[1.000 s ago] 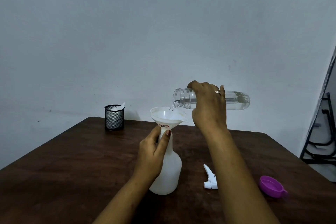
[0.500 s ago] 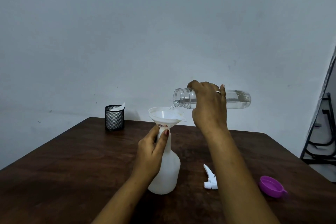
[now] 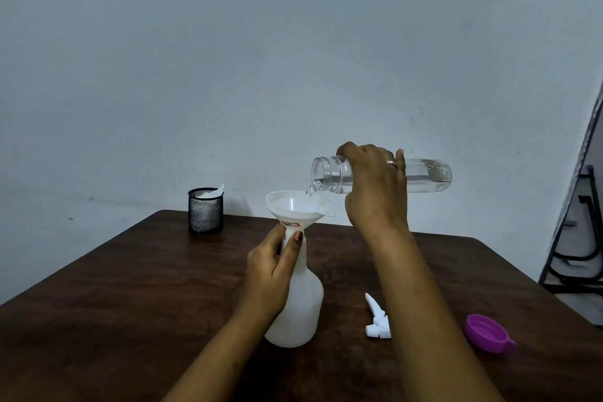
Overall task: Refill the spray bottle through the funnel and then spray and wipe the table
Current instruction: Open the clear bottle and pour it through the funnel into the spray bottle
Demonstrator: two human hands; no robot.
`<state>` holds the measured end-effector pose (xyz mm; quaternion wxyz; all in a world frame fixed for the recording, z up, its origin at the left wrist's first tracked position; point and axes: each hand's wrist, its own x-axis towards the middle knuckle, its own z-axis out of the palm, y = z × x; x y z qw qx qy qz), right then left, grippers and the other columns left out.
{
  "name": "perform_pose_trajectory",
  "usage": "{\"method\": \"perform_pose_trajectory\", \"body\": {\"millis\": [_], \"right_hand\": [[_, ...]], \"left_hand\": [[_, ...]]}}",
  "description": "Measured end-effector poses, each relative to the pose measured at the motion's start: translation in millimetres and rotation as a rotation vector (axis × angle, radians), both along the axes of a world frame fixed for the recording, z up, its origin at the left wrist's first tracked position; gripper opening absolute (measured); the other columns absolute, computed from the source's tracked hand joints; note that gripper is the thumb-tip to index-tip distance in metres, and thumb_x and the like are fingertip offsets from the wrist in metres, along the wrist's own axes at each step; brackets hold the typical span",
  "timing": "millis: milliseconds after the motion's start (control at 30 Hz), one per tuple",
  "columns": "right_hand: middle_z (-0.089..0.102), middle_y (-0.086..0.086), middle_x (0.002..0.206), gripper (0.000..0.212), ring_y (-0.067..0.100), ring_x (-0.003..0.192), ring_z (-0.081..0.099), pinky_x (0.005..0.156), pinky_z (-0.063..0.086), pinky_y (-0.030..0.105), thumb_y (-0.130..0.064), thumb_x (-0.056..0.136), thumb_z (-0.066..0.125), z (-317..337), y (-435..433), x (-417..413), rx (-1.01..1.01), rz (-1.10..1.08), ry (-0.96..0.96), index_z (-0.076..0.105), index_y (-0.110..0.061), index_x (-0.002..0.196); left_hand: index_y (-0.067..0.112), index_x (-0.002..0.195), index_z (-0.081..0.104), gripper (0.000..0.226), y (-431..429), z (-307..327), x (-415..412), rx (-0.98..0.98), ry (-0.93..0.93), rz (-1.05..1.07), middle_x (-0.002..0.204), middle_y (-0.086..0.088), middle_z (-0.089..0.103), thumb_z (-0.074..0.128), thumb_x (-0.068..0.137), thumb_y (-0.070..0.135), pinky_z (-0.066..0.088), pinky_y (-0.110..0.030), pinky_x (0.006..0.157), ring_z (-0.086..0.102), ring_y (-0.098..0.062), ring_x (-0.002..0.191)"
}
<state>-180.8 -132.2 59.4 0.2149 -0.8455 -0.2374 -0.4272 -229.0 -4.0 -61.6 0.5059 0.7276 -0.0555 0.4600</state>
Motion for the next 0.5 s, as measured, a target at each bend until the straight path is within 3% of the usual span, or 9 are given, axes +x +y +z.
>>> {"method": "perform_pose_trajectory", "body": {"millis": [167, 500], "right_hand": [[0.061, 0.000, 0.109, 0.061, 0.023, 0.115, 0.048, 0.118, 0.004, 0.036, 0.017, 0.070, 0.049, -0.8, 1.1, 0.7, -0.002, 0.002, -0.006, 0.056, -0.023, 0.115], [0.060, 0.000, 0.110, 0.060, 0.023, 0.116, 0.047, 0.118, 0.003, 0.036, 0.016, 0.071, 0.047, -0.6, 1.1, 0.2, -0.004, 0.004, -0.007, 0.056, -0.023, 0.115]], "left_hand": [[0.011, 0.084, 0.062, 0.047, 1.3, -1.3, 0.7, 0.003, 0.006, 0.000, 0.073, -0.018, 0.059, 0.043, 0.085, 0.054, 0.041, -0.035, 0.059, 0.054, -0.029, 0.068], [0.020, 0.085, 0.062, 0.040, 1.3, -0.8, 0.6, 0.000, 0.026, -0.007, 0.072, -0.015, 0.059, 0.043, 0.085, 0.055, 0.041, -0.031, 0.058, 0.054, -0.025, 0.066]]}}
